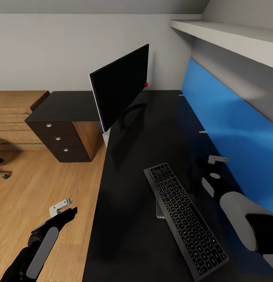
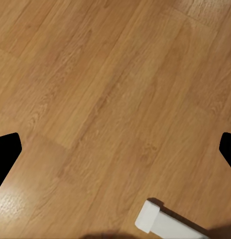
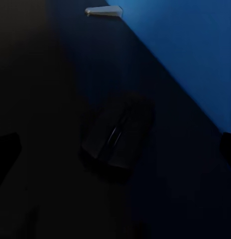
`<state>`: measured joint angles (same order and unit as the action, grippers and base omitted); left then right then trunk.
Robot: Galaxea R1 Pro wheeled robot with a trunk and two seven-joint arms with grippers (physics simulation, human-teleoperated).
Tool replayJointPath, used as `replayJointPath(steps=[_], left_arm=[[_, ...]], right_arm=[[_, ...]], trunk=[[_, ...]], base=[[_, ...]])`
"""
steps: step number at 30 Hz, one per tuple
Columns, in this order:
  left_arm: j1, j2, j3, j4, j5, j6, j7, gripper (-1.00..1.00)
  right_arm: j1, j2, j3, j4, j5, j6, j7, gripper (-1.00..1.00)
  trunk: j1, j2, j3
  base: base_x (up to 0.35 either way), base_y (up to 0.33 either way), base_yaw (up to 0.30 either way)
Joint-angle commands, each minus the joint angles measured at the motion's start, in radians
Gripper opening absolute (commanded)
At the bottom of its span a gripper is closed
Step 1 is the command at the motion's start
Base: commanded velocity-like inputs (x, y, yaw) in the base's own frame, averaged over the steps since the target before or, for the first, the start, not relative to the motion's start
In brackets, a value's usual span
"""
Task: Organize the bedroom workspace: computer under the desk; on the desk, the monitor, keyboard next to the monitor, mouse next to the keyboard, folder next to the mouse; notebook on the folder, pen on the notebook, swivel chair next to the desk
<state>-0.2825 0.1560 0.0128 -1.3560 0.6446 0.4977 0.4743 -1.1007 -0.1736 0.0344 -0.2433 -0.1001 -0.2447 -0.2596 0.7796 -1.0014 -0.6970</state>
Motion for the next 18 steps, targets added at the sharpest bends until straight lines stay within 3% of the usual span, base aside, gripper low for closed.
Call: replayJointPath(steps=[1, 18], left_arm=[[-0.001, 0.000, -0.001, -0.002, 0.010, 0.002, 0.008, 1.00], [-0.001, 0.000, -0.001, -0.002, 0.012, 0.002, 0.008, 1.00]], right_arm=[[-0.001, 0.000, 0.004, 0.001, -0.010, -0.005, 0.000, 1.00], [-0.001, -0.001, 0.004, 0.001, -0.010, -0.005, 0.000, 1.00]], trunk=[[0.000, -0.001, -0.002], [0.000, -0.001, -0.028]], base=[[0.000, 0.000, 0.000], [0.000, 0.000, 0.000]])
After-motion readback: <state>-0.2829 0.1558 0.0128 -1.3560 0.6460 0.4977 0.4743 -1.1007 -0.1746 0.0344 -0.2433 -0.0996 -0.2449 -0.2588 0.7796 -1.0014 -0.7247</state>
